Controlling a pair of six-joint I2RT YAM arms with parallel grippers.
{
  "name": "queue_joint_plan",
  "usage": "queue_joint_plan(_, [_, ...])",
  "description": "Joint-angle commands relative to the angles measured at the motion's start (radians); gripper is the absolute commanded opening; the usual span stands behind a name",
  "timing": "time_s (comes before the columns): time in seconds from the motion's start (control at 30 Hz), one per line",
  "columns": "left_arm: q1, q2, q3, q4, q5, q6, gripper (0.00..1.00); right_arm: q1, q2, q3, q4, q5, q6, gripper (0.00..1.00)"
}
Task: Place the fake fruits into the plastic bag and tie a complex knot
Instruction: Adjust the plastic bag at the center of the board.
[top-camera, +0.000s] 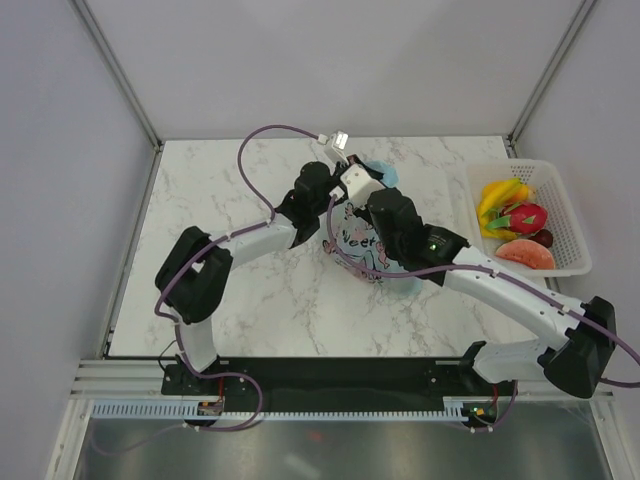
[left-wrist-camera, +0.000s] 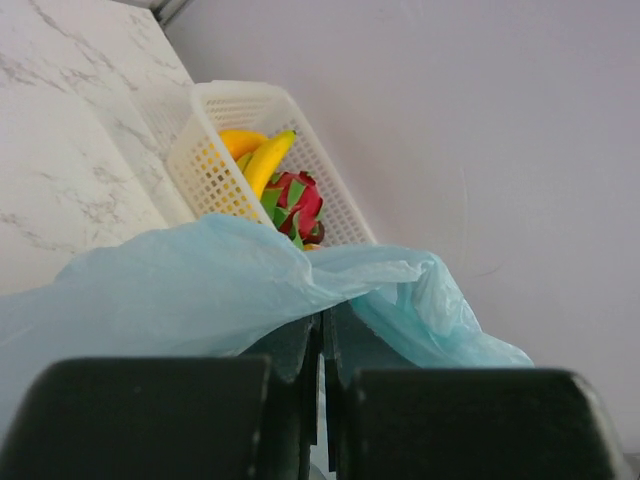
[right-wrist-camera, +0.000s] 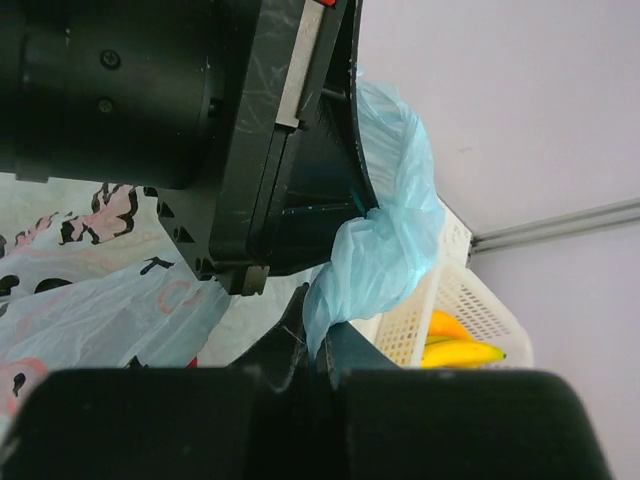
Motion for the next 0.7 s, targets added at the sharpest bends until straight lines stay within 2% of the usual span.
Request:
queue_joint_plan(0.0, [0.026,0.066,0.017,0.047,0.026,-0.09,0.02,0.066,-0.008,0.118,0.052,0.0,-0.044,0.0])
queue_joint_plan(0.13, [0.045,0.095,0.01,0.105,0.161,-0.185,0.02,0.099,0.066,0.199,-0.057,0.052,-0.03,0.0])
queue_joint_plan(0.3, [0.046,0.178,0.009,0.311,0.293,-0.359,0.02,0.17,0.113,0.25,-0.136,0.127,-0.013,0.0])
queue_joint_plan(0.43, [0.045,0.226,0.038,0.413,0.356,-0.47,0.02,0.199,0.139,0.28,-0.206,0.117,0.019,0.0])
queue_joint_plan(0.67, [0.029,0.272,0.029,0.538,0.484,-0.57,0.02,0.205,0.157,0.29,-0.269,0.037,0.082,0.0])
